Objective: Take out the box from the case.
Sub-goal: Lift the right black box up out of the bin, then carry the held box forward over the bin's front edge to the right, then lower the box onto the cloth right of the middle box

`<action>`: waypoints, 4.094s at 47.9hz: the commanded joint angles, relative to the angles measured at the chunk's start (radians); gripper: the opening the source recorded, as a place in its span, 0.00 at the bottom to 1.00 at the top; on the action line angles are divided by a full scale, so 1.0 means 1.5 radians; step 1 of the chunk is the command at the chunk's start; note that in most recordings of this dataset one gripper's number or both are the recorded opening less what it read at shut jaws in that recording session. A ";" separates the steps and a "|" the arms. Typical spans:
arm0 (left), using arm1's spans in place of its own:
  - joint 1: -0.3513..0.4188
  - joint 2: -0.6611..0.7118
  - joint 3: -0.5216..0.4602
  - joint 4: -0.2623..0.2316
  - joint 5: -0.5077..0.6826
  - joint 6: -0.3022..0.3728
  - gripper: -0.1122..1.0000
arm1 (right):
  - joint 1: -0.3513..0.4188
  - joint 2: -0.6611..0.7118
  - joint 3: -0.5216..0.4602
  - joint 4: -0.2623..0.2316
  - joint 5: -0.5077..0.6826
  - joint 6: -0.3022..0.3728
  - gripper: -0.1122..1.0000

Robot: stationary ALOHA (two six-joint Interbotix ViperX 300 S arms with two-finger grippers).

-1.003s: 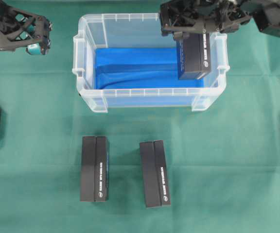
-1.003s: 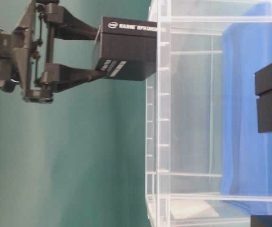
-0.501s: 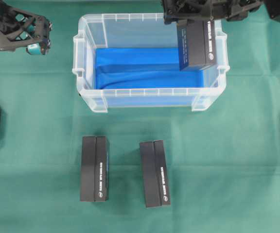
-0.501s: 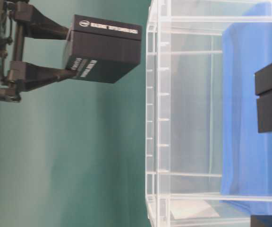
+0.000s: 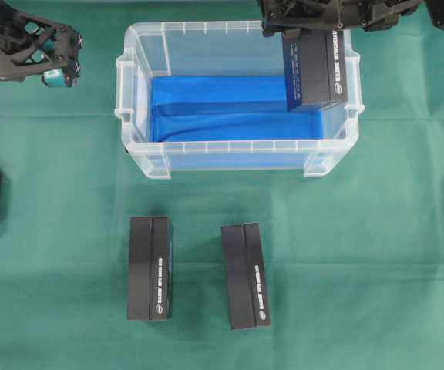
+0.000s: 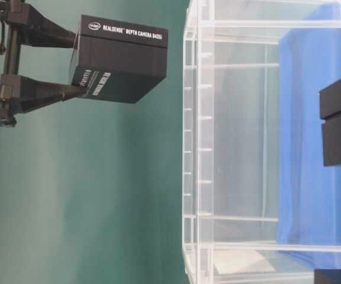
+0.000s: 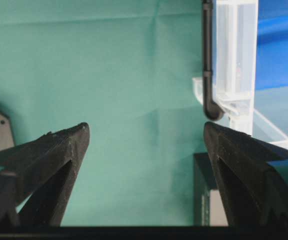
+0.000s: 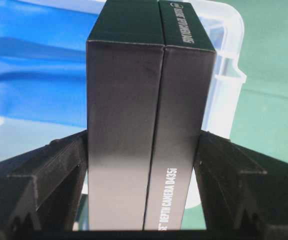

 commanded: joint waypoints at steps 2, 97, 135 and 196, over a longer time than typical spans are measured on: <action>0.002 -0.009 -0.007 0.002 -0.002 0.000 0.95 | 0.002 -0.026 -0.018 -0.007 0.001 0.000 0.70; 0.002 -0.009 -0.007 0.002 -0.002 0.002 0.95 | 0.115 -0.026 -0.012 -0.011 0.048 0.060 0.70; 0.002 -0.009 -0.007 0.002 -0.001 0.003 0.95 | 0.364 -0.012 -0.004 -0.009 0.081 0.318 0.70; -0.002 -0.009 -0.006 0.002 0.001 0.001 0.95 | 0.401 0.014 0.239 0.075 -0.147 0.411 0.70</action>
